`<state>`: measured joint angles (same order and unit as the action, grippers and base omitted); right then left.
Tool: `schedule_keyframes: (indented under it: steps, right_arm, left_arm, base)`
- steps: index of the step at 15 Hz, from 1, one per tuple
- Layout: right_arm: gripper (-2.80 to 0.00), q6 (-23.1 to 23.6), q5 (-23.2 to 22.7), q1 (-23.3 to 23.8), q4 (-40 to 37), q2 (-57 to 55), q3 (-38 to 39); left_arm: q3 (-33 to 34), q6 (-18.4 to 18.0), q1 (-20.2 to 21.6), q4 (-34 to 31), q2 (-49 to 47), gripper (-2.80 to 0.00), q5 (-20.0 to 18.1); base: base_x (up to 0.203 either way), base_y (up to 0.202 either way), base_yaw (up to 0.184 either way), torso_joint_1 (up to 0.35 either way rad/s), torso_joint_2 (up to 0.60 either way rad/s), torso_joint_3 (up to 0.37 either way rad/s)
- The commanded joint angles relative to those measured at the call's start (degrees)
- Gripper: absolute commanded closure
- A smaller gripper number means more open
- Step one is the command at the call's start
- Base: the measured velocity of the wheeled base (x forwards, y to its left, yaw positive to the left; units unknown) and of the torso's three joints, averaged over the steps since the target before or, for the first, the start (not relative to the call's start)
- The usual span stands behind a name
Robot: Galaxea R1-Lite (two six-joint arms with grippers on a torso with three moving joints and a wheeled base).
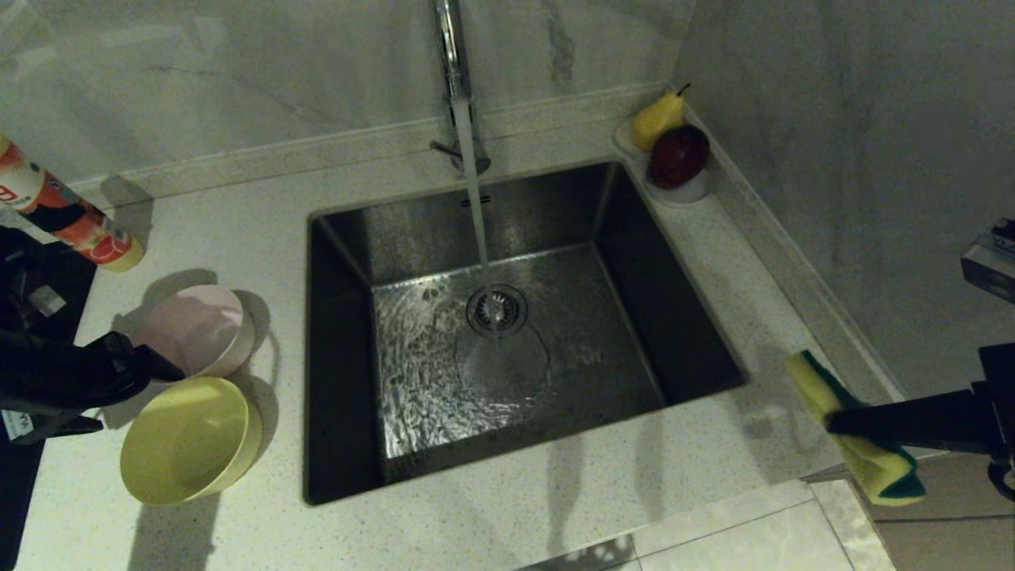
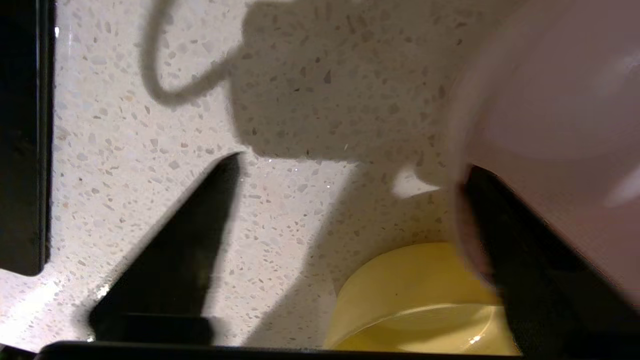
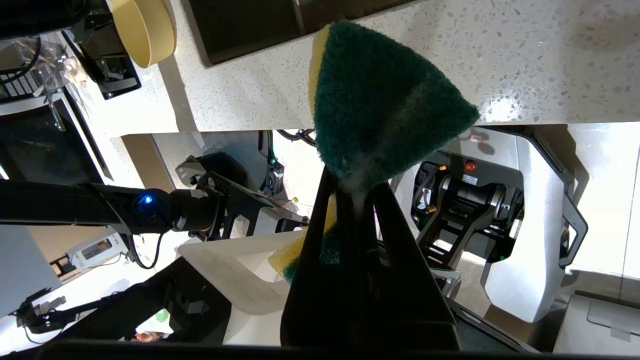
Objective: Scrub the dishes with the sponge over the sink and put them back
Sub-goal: Wash the bowl
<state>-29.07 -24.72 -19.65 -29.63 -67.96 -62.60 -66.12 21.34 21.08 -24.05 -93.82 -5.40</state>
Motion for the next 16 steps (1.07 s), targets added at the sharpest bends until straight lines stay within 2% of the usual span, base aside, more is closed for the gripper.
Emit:
schedule_keyframes:
  steps: [1,6,9,13,16]
  right_arm:
    - [0.00,-0.19,-0.15,-0.04,-0.34,0.80,-0.07]
    - [0.00,-0.19,-0.22,-0.05,-0.34,0.73,0.06]
    - [0.00,-0.26,-0.24,-0.12,-0.18,0.72,0.64]
    - [0.00,-0.19,-0.24,-0.04,-0.26,0.73,0.81]
    - [0.00,-0.19,-0.24,-0.04,-0.26,0.64,0.90]
  left_arm:
    - [-0.14,1.16,0.02,-0.12,-0.22,0.00,-0.05]
    - [-0.27,1.85,0.02,0.65,-1.10,0.00,-0.01]
    - [-1.56,6.26,0.29,4.99,-0.93,0.00,0.38]
    - [-3.64,8.82,0.61,5.68,0.10,0.00,1.86]
    - [-3.83,9.11,1.54,5.81,-0.35,0.00,1.89]
  base:
    - [0.000,0.000,0.000,0.000,0.00,0.000]
    - [0.000,0.000,0.000,0.000,0.00,0.000]
    - [0.000,0.000,0.000,0.000,0.00,0.000]
    - [0.000,0.000,0.000,0.000,0.00,0.000]
    - [0.000,0.000,0.000,0.000,0.00,0.000]
